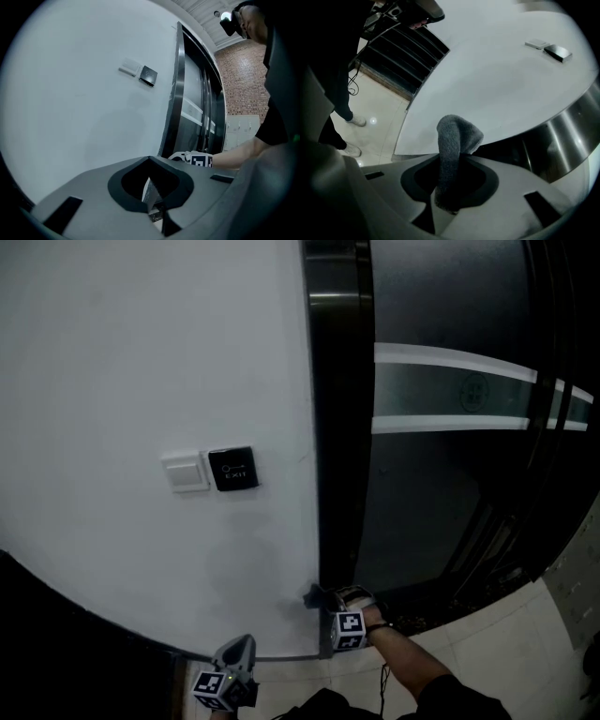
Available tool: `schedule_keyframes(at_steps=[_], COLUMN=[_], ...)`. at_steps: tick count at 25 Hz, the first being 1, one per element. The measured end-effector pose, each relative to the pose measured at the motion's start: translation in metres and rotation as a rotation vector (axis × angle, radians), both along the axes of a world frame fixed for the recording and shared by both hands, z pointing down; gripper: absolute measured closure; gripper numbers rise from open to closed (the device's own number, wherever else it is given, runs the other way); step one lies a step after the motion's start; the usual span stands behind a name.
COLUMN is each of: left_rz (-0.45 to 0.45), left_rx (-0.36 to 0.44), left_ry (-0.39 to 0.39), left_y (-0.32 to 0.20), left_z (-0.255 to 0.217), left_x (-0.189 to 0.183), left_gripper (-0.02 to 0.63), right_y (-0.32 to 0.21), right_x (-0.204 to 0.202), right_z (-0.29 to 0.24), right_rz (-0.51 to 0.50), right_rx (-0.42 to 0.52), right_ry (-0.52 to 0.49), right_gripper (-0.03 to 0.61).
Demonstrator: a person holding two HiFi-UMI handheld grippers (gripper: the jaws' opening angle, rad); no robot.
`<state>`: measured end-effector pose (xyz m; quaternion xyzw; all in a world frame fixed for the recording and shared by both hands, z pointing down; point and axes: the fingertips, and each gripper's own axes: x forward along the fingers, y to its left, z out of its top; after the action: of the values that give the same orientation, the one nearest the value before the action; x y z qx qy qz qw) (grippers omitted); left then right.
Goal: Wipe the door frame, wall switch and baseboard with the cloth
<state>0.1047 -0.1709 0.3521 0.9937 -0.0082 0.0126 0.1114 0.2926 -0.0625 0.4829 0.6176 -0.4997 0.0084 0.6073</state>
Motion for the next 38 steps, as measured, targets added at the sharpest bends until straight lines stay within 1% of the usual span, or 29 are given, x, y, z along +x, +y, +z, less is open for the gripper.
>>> schedule_keyframes(at_steps=[4,8,10,12,13,15,17,18,21,23,25,27,29,32,34,35,36,38], left_rz=[0.0,0.0,0.006,0.014,0.019,0.038,0.066,0.078,0.126,0.158,0.174,0.18,0.167,0.116,0.083,0.069,0.053,0.024], left_rx=[-0.012,-0.016,-0.022,-0.025,-0.025,-0.026,-0.023,-0.021,-0.013,-0.006,-0.004,-0.005,-0.005,-0.048,-0.094,-0.102,-0.095,-0.052], left_ry=[-0.014,-0.023,-0.023,-0.018,-0.015,-0.005,0.008,0.014,0.025,0.042,0.056,0.055,0.047,0.045,0.063,0.068,0.064,0.043], left_y=[-0.003,-0.005,-0.006,-0.01,-0.011,-0.01,-0.006,-0.003,0.01,0.017,0.02,0.021,0.018,0.002,-0.008,-0.013,-0.017,-0.021], left_z=[-0.001,-0.004,-0.004,-0.003,-0.002,-0.002,-0.004,-0.007,-0.015,-0.016,-0.016,-0.014,-0.01,-0.007,-0.007,-0.008,-0.009,-0.007], left_x=[-0.002,-0.004,-0.004,0.0,0.003,0.009,0.014,0.017,0.025,0.029,0.03,0.027,0.022,0.015,0.013,0.011,0.01,0.006], left_gripper=[0.62,0.62,0.62,0.62,0.62,0.62,0.62,0.62,0.62,0.62,0.62,0.62,0.62,0.62,0.62,0.62,0.62,0.62], right_y=[0.002,0.01,0.018,0.016,0.015,0.012,0.015,0.018,0.033,0.04,0.043,0.045,0.044,0.038,0.034,0.031,0.029,0.022], right_x=[-0.001,-0.002,-0.006,-0.016,-0.021,-0.028,-0.027,-0.023,-0.008,-0.002,0.003,0.004,0.001,0.005,0.018,0.025,0.03,0.035], right_z=[0.013,0.012,-0.002,-0.035,-0.055,-0.105,-0.162,-0.193,-0.28,-0.329,-0.371,-0.404,-0.429,-0.451,-0.453,-0.449,-0.442,-0.423], right_rz=[0.007,0.05,0.07,0.054,0.039,0.014,0.013,0.018,0.039,0.067,0.098,0.12,0.127,0.141,0.158,0.163,0.164,0.152], right_rx=[-0.027,-0.045,-0.032,0.012,0.04,0.122,0.218,0.256,0.322,0.389,0.459,0.506,0.547,0.582,0.575,0.566,0.557,0.541], right_ry=[-0.031,-0.1,-0.135,-0.148,-0.138,-0.082,0.018,0.087,0.347,0.474,0.562,0.65,0.725,0.792,0.797,0.787,0.772,0.735], right_gripper=[0.483,0.483,0.483,0.483,0.483,0.483,0.483,0.483,0.483,0.483,0.483,0.483,0.483,0.483,0.483,0.482,0.482,0.482])
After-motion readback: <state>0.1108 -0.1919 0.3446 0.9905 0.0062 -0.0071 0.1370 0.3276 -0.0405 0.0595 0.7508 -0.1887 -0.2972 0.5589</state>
